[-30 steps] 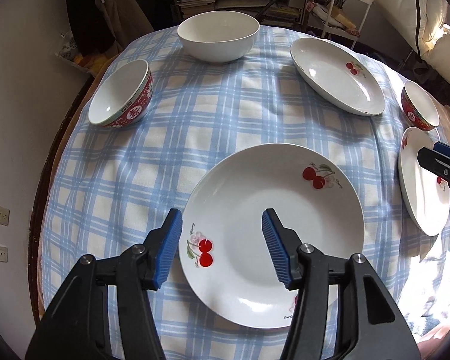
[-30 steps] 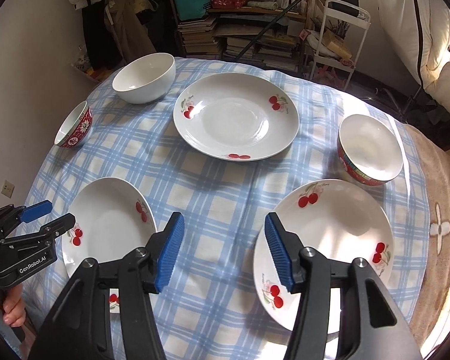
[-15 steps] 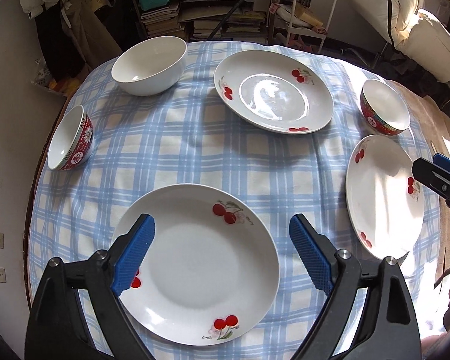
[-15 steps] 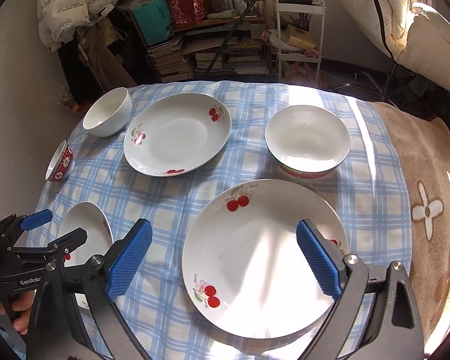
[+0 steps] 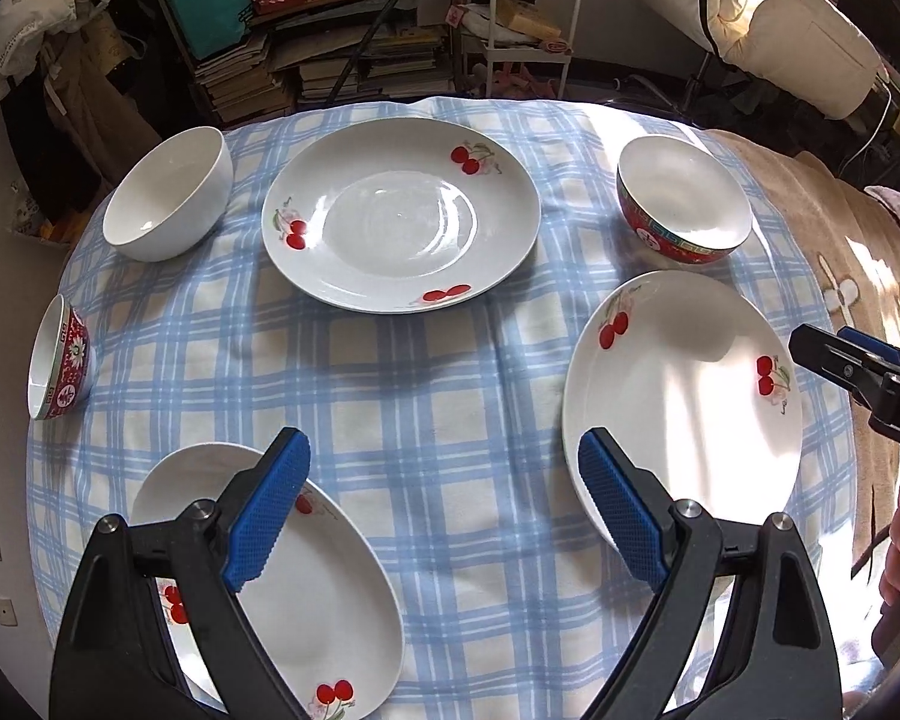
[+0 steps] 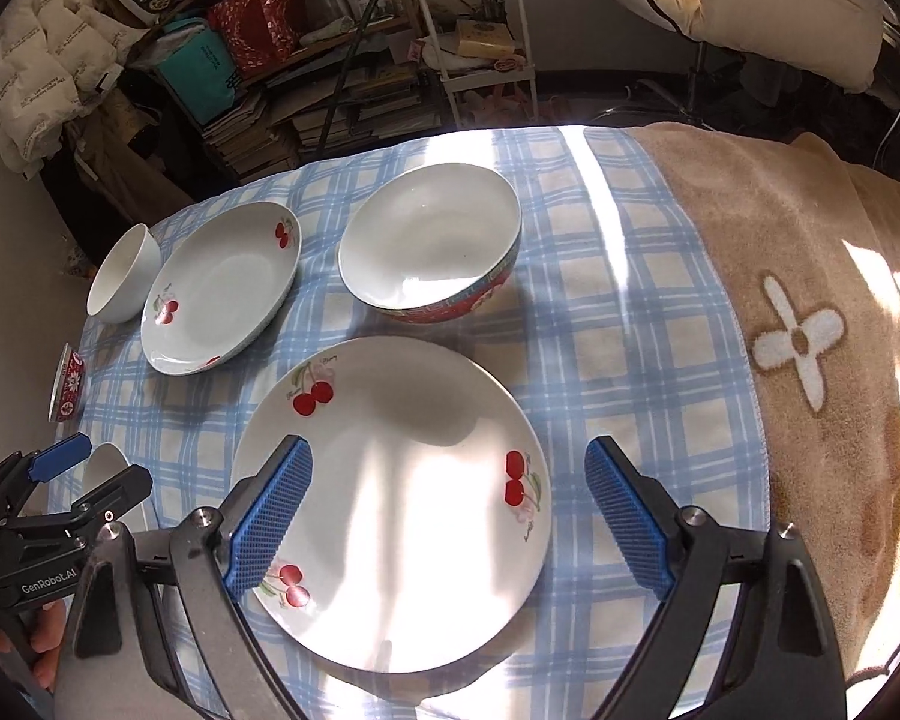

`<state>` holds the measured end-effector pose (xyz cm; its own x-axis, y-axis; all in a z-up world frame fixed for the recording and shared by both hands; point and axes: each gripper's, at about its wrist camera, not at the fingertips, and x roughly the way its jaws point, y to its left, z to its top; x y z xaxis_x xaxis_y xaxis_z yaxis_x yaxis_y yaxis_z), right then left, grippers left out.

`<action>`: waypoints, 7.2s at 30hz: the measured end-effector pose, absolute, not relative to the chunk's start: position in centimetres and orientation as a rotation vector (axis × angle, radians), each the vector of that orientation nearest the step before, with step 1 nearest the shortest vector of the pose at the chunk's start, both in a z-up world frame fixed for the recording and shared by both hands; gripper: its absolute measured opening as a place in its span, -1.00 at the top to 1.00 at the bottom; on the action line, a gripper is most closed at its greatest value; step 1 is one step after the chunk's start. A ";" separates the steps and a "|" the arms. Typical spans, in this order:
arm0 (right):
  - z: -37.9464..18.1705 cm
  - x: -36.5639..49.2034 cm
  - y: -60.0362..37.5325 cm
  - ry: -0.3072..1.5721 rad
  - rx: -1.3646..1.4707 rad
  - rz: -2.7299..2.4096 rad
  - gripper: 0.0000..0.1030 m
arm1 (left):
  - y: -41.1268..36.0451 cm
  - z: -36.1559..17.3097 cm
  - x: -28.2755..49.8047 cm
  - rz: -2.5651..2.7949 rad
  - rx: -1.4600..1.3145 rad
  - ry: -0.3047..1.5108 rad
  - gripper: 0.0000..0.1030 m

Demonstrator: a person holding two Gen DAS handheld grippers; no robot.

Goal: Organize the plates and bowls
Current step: 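Close the left gripper on a second cherry plate while the right gripper grips its rim, then lift the second plate with both grippers and carry it over the first plate, then lower the second plate onto the first plate with both grippers, then open both grippers and pull them back from the stacked plates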

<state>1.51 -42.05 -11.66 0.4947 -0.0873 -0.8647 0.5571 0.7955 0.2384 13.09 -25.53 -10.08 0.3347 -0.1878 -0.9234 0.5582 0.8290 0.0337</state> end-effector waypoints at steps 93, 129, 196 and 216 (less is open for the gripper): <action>-11.0 11.8 -19.9 1.070 0.379 -0.015 0.65 | -1.8 -9.5 13.9 -0.344 0.089 1.275 0.70; -16.3 13.4 -18.5 1.159 0.328 -0.024 0.62 | -1.5 -14.3 15.5 -0.272 0.096 1.325 0.69; -8.8 13.1 -27.6 0.998 0.354 -0.225 -0.83 | -9.2 -7.5 18.5 -0.280 0.267 1.142 -0.31; -7.7 21.4 -38.2 0.975 0.348 -0.180 -1.00 | -17.9 -9.7 29.1 -0.259 0.272 1.213 -0.73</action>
